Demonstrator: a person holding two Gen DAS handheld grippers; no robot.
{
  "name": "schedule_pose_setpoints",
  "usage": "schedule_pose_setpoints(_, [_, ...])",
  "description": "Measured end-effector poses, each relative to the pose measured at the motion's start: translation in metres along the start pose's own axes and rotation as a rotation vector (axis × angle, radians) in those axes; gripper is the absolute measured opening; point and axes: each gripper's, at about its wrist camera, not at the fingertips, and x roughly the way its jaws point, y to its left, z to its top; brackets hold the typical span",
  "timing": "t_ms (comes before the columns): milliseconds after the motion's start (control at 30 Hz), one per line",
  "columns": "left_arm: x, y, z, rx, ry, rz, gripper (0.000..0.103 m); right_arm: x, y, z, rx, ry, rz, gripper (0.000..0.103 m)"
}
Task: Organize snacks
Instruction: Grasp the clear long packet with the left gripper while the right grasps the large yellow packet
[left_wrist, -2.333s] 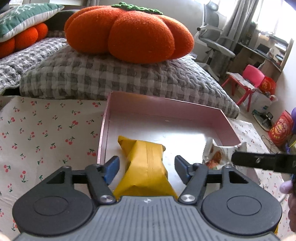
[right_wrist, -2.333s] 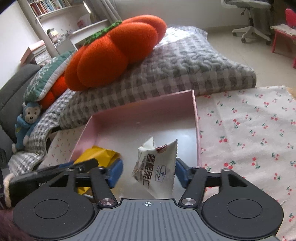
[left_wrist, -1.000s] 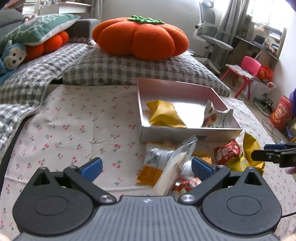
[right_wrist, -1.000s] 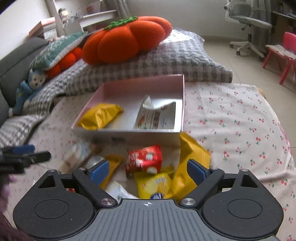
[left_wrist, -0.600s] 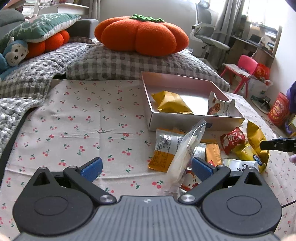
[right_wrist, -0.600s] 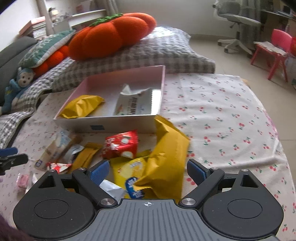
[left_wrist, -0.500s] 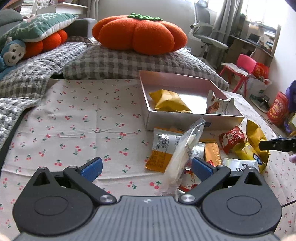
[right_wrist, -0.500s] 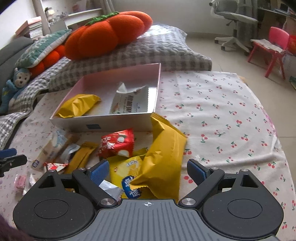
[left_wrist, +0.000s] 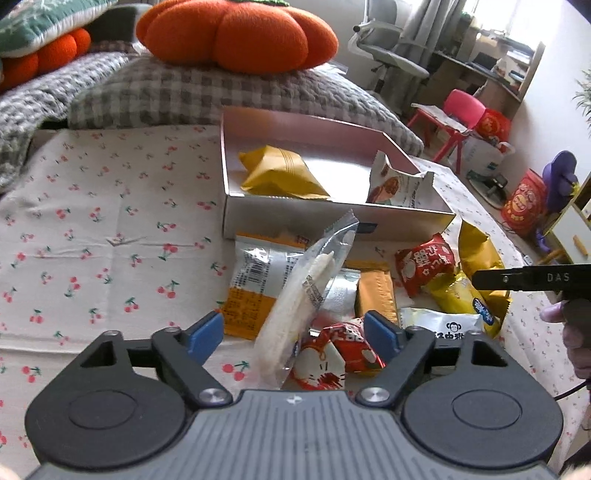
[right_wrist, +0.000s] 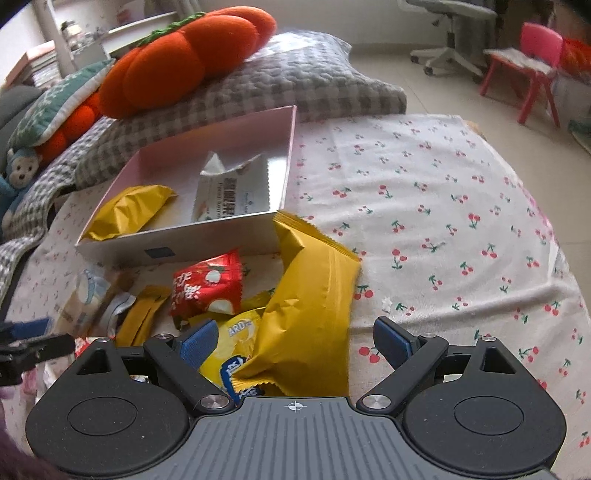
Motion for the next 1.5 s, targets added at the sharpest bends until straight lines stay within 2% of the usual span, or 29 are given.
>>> schedule_pose_setpoints(300, [0.008,0.008,0.004,-0.091,0.022,-0.071,0.051,0.008,-0.007,0.004,0.045,0.004,0.008,0.091])
schedule_pose_setpoints(433, [0.008,0.006,0.007,-0.097,0.015,-0.069,0.047,0.010,-0.009,0.005,0.049,0.002,0.007,0.089])
schedule_pose_setpoints(500, [0.008,0.006,0.008,-0.097,0.014,-0.070,0.039,0.011,-0.009,0.005,0.050,0.005,0.011,0.084])
schedule_pose_setpoints(733, [0.009,0.005,0.009,-0.091,0.028,-0.058,0.033,0.011,-0.009,0.005,0.047,0.018,0.036,0.056])
schedule_pose_setpoints(833, [0.010,0.004,0.010,-0.090,0.047,-0.047,0.032,0.010,-0.007,0.006,0.043,0.022,0.033,0.052])
schedule_pose_setpoints(1000, [0.012,0.002,0.012,-0.075,0.070,-0.031,0.033,0.009,-0.007,0.007,0.048,0.030,0.038,0.048])
schedule_pose_setpoints(1333, [0.019,-0.007,0.013,-0.039,0.098,0.001,0.036,0.011,-0.010,0.007,0.054,0.040,0.054,0.048])
schedule_pose_setpoints(1500, [0.017,-0.009,0.014,-0.033,0.099,0.015,0.027,0.011,-0.009,0.008,0.058,0.045,0.057,0.046])
